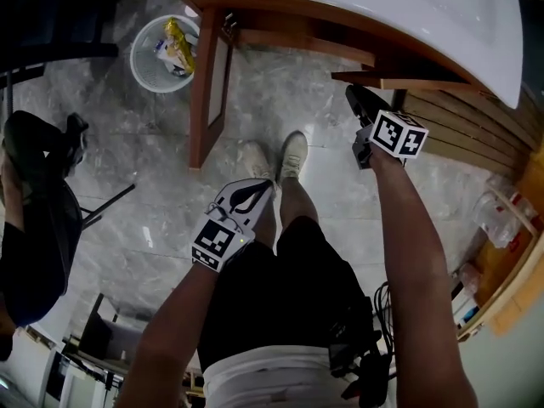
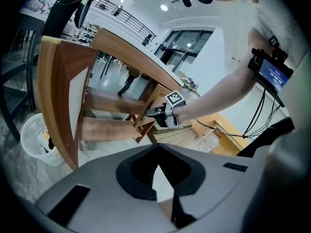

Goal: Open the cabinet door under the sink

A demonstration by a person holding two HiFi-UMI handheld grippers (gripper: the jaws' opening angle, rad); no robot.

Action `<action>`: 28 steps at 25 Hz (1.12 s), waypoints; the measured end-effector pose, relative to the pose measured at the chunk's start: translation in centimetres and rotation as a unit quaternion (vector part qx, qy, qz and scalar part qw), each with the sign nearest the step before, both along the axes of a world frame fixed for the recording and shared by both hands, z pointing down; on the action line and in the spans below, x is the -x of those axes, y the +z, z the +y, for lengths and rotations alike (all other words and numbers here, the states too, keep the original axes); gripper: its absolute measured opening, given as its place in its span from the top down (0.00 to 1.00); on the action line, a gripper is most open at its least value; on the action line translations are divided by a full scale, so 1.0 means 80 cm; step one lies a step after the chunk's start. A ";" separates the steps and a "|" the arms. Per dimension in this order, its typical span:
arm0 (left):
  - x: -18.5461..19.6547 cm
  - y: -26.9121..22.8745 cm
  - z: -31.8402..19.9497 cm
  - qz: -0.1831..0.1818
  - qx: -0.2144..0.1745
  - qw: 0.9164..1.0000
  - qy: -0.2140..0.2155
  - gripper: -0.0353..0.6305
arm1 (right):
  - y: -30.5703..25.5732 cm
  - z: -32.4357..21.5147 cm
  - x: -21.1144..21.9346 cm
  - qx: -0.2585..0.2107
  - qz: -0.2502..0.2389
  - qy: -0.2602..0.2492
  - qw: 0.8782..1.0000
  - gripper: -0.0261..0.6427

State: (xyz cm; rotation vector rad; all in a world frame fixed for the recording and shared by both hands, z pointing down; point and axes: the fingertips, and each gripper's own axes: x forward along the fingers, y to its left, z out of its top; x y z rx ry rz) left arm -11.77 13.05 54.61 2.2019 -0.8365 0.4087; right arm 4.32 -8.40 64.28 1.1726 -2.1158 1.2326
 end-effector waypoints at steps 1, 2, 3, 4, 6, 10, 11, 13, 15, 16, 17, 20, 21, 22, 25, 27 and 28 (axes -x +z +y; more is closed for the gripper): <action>0.003 0.000 0.000 -0.002 -0.003 1.000 0.003 0.93 | 0.000 0.002 -0.001 0.001 0.002 0.000 1.000 0.83; 0.005 0.000 0.001 -0.003 -0.006 1.000 0.006 0.93 | 0.000 0.005 -0.003 0.003 0.005 -0.002 1.000 0.83; 0.007 -0.001 0.001 -0.005 -0.008 1.000 0.010 0.93 | 0.000 0.007 -0.003 0.004 0.008 -0.006 1.000 0.83; 0.008 -0.001 0.002 -0.006 -0.010 1.000 0.013 0.93 | 0.000 0.009 -0.003 0.005 0.011 -0.010 1.000 0.83; 0.009 -0.001 0.005 -0.007 -0.011 1.000 0.020 0.93 | 0.002 0.014 -0.003 0.007 0.014 -0.014 1.000 0.83; 0.003 0.001 0.005 -0.006 -0.009 0.999 0.032 0.93 | 0.002 0.017 -0.007 0.003 0.017 -0.010 1.000 0.83; 0.001 0.001 0.005 -0.006 -0.009 0.999 0.035 0.93 | 0.002 0.017 -0.008 0.001 0.017 -0.008 1.000 0.83; -0.005 0.000 0.004 -0.006 -0.009 0.999 0.040 0.93 | 0.002 0.018 -0.008 -0.004 0.016 -0.012 1.000 0.83; -0.011 -0.002 0.001 -0.008 -0.013 0.999 0.043 0.93 | 0.002 0.018 -0.008 -0.008 0.014 -0.022 1.000 0.83; -0.014 -0.004 -0.001 -0.009 -0.014 0.999 0.044 0.93 | 0.003 0.019 -0.008 -0.009 0.013 -0.025 1.000 0.83; -0.017 -0.005 -0.002 -0.010 -0.016 0.999 0.044 0.93 | 0.003 0.022 -0.009 -0.009 0.013 -0.028 0.999 0.83; -0.024 -0.011 -0.010 -0.014 -0.019 0.999 0.035 0.93 | 0.002 0.026 -0.012 -0.009 0.014 -0.039 0.999 0.83; -0.027 -0.013 -0.012 -0.016 -0.021 0.999 0.030 0.93 | 0.001 0.026 -0.012 -0.010 0.014 -0.042 0.999 0.83; -0.031 -0.014 -0.013 -0.017 -0.021 0.999 0.027 0.93 | 0.001 0.027 -0.012 -0.010 0.014 -0.045 0.999 0.83; -0.049 -0.018 -0.010 -0.018 -0.021 0.999 0.021 0.93 | 0.002 0.037 -0.017 -0.011 0.012 -0.057 0.998 0.83; -0.063 -0.022 -0.008 -0.018 -0.021 0.999 0.018 0.93 | 0.002 0.042 -0.021 -0.011 0.013 -0.069 0.997 0.83; -0.069 -0.024 -0.006 -0.018 -0.021 0.999 0.017 0.93 | 0.002 0.044 -0.022 -0.010 0.014 -0.076 0.997 0.83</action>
